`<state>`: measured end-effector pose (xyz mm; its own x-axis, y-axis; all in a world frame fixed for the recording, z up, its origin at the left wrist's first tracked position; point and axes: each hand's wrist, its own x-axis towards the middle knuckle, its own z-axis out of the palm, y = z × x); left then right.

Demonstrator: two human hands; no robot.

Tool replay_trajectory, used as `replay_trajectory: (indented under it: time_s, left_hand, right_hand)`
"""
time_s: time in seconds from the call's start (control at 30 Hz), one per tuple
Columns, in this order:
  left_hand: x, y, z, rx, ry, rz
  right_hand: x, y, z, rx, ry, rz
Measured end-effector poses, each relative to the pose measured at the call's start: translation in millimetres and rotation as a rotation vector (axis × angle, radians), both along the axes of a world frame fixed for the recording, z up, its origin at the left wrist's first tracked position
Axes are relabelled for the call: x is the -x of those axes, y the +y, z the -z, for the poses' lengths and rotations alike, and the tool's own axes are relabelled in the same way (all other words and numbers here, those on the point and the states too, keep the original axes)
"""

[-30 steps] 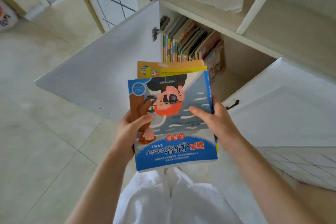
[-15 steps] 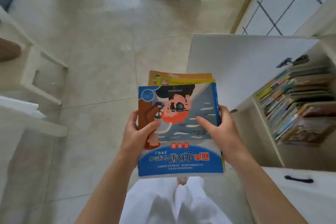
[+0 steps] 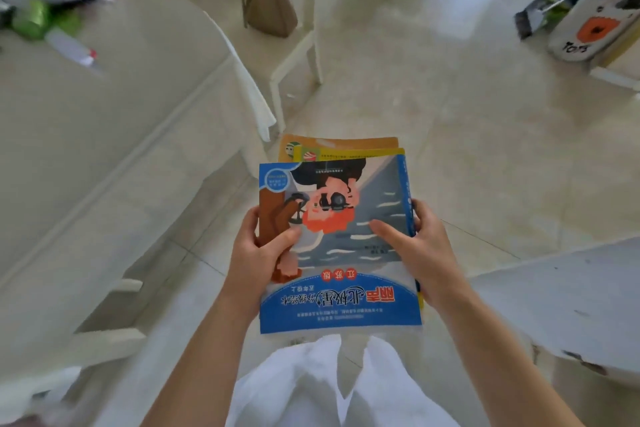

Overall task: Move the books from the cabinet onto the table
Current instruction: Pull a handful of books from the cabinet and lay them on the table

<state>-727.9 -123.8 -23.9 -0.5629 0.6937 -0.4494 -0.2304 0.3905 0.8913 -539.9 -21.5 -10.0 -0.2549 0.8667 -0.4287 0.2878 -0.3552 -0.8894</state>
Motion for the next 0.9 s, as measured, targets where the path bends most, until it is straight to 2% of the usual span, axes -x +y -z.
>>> replay_trajectory:
  time_s: [0.17,0.4,0.53,0.9]
  left_hand:
    - [94.7,-40.2,-3.1,0.034,0.052,-0.191]
    - [184.1,-71.2,0.5,0.119,0.086,-0.459]
    - [225.2,-69.3,5.5,0.142,0.067,-0.605]
    - [337.3,-31.6,7.0,0.041,-0.016,-0.916]
  right_hand:
    - [121.1,-3.7,2.0,0.021,0.004,-0.189]
    - [255.1,-0.4,2.8,0.04,-0.023,-0.435]
    - [319.0,17.2,7.1,0.033,-0.01,-0.572]
    - [498.9,79.5,-0.3,-0.097,-0.055,-0.927]
